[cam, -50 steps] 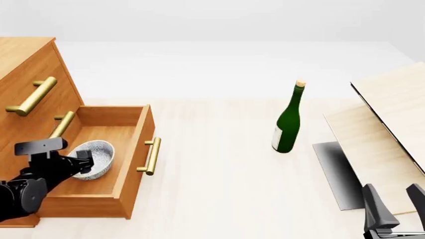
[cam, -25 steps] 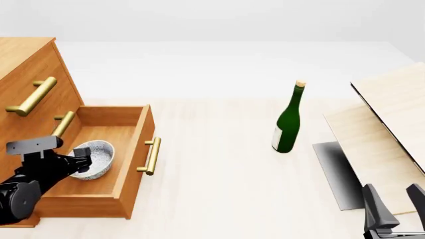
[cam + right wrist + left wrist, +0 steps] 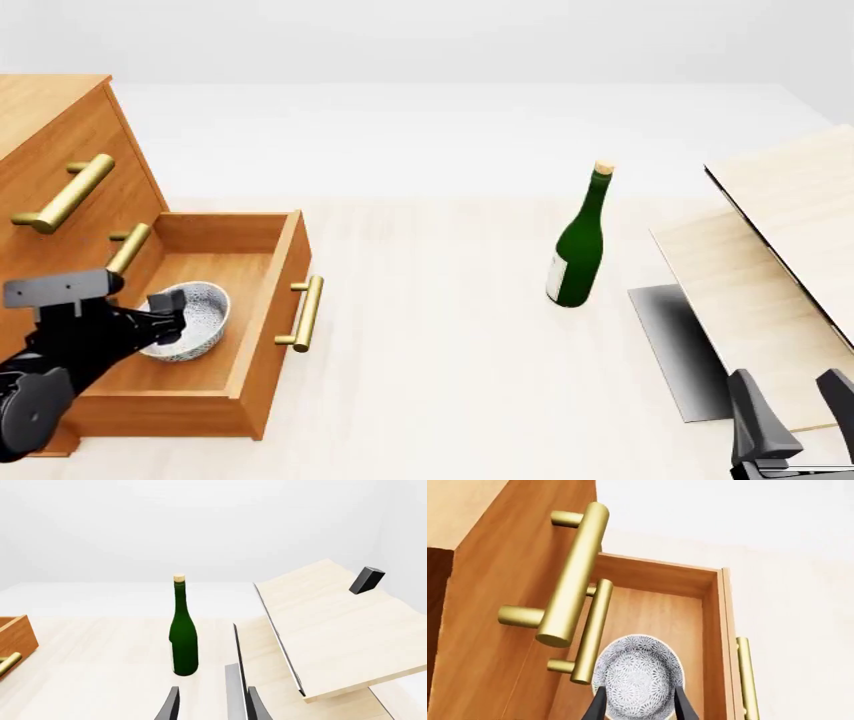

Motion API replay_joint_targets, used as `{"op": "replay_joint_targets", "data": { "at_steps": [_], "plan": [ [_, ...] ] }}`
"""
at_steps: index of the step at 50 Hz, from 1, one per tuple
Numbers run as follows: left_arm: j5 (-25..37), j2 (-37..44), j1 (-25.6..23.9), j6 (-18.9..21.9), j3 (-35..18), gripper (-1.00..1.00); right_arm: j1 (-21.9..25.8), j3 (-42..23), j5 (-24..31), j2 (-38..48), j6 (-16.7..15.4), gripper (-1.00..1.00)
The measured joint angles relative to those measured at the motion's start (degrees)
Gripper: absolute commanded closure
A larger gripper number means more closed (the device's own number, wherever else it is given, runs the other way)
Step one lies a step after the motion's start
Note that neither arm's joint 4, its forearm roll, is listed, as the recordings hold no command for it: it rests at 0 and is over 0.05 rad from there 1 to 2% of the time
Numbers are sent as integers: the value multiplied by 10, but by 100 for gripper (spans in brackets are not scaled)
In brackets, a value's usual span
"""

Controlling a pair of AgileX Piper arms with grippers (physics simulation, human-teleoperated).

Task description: Put the bowl in the bottom drawer of the cabinet and close it.

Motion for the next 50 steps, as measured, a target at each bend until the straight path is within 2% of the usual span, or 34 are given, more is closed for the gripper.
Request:
{"op": "replay_joint_targets", "data": {
  "at_steps": [29, 50],
  "plan": [
    [25, -66, -49, -1, 5, -100, 0, 0, 0, 0, 0, -100],
    [40, -90, -110, -5, 7, -100, 0, 0, 0, 0, 0, -100]
  ]
}}
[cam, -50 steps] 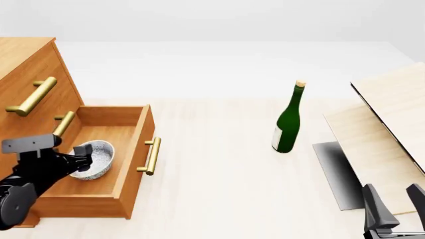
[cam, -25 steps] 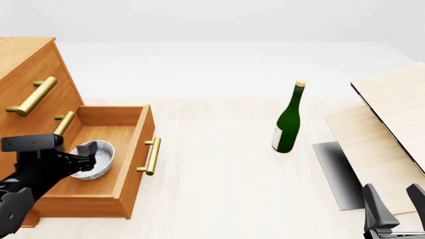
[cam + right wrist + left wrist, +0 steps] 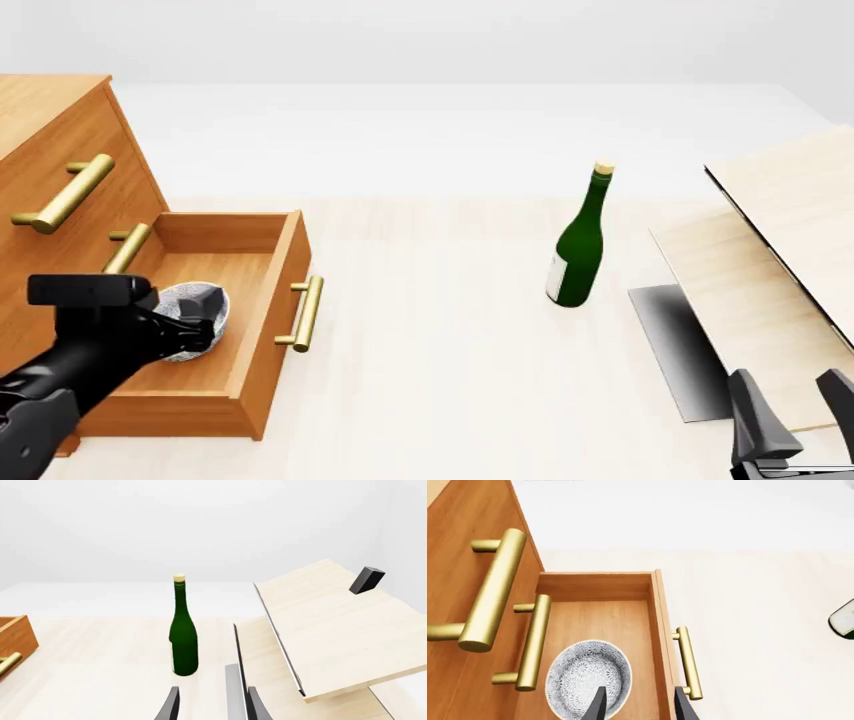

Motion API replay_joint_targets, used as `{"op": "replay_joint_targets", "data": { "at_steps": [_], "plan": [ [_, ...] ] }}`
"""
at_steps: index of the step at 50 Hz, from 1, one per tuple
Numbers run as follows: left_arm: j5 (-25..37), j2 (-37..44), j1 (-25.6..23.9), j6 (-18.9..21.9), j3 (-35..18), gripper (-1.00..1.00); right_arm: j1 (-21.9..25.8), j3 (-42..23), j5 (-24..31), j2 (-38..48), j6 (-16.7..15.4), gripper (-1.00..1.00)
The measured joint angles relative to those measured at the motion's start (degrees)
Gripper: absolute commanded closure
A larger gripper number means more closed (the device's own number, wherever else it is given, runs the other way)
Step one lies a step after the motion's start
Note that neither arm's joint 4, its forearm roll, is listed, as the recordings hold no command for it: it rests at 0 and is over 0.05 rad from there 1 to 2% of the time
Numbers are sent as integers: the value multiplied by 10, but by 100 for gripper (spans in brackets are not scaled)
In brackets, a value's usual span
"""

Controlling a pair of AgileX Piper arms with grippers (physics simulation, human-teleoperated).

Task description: Put the bowl in the bottom drawer of the cabinet and close it.

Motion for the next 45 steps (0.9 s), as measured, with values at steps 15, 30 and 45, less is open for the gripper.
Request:
{"op": "replay_joint_targets", "data": {
  "at_steps": [15, 30, 45],
  "plan": [
    [22, -26, -64, -12, -3, -100, 0, 0, 0, 0, 0, -100],
    [40, -45, -119, -27, -9, -100, 0, 0, 0, 0, 0, -100],
    [54, -59, -165, -42, -16, -100, 0, 0, 0, 0, 0, -100]
  ]
}}
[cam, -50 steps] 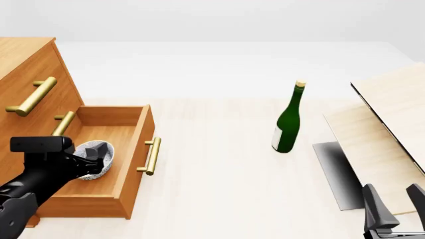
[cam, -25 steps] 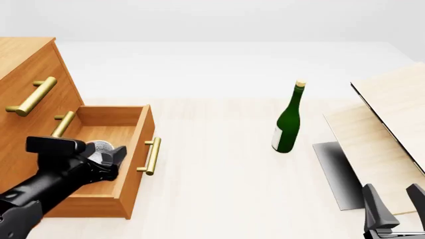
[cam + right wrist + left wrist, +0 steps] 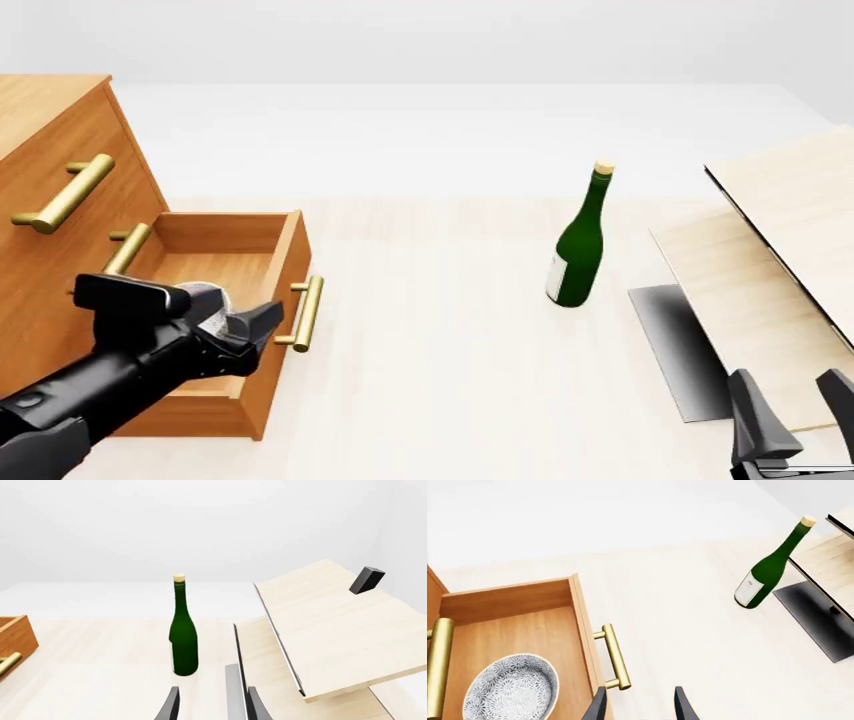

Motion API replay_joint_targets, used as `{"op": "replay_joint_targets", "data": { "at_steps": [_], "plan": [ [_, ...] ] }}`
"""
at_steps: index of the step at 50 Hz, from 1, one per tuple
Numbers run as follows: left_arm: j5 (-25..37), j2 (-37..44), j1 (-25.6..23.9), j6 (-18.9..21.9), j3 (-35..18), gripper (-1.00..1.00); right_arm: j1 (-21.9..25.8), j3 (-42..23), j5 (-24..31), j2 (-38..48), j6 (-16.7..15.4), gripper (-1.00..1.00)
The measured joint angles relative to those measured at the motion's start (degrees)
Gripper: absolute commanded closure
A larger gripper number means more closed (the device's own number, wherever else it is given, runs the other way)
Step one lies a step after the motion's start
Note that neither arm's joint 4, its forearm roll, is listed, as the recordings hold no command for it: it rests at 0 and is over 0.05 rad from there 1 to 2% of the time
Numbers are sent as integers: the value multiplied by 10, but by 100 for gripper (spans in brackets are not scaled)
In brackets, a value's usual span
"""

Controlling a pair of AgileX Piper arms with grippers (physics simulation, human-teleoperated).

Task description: Put the bowl in the bottom drawer of the cabinet and close it.

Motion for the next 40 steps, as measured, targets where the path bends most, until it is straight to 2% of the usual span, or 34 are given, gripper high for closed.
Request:
{"op": "replay_joint_targets", "data": {
  "at_steps": [40],
  "plan": [
    [-14, 36, -103, -93, -12, -100, 0, 0, 0, 0, 0, -100]
  ]
}}
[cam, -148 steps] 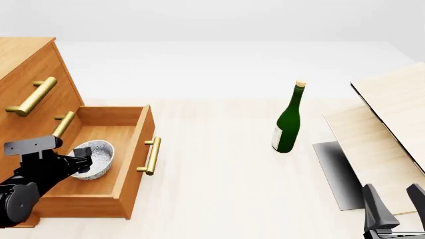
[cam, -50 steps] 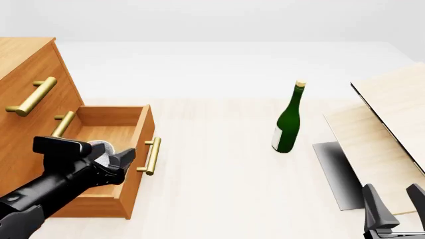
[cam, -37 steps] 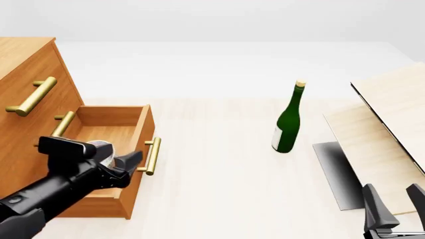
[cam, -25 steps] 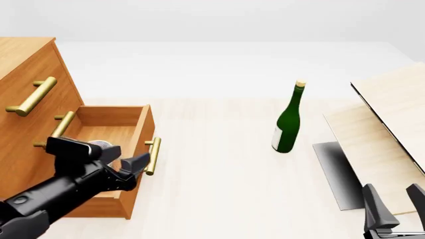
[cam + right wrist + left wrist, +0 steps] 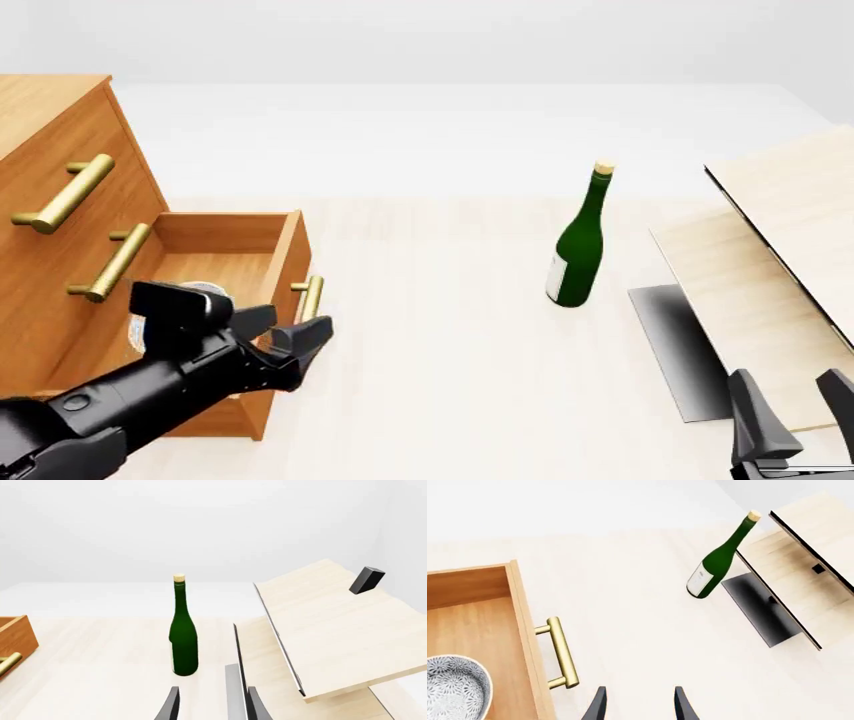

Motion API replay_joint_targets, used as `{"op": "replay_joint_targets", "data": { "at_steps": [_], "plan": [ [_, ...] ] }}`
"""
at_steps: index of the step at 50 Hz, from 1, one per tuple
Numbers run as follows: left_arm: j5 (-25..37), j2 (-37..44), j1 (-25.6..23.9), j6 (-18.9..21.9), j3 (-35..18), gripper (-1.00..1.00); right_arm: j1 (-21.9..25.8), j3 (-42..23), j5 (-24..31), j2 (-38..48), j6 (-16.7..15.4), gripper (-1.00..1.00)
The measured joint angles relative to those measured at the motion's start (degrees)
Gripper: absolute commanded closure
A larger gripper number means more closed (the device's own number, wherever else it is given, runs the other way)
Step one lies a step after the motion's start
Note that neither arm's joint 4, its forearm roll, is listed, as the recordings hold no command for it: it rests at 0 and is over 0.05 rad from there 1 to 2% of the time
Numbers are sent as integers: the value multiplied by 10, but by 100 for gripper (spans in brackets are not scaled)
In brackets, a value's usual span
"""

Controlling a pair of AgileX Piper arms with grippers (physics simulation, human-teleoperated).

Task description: Put the bowl in the bottom drawer of the cabinet and close it.

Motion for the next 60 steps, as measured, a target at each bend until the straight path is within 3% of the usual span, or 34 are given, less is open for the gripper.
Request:
{"op": "replay_joint_targets", "data": {
  "at_steps": [29, 60],
  "plan": [
    [-31, 54, -61, -79, 4, -100, 0, 0, 0, 0, 0, -100],
    [-62, 137, -40, -118, 16, -100, 0, 0, 0, 0, 0, -100]
  ]
}}
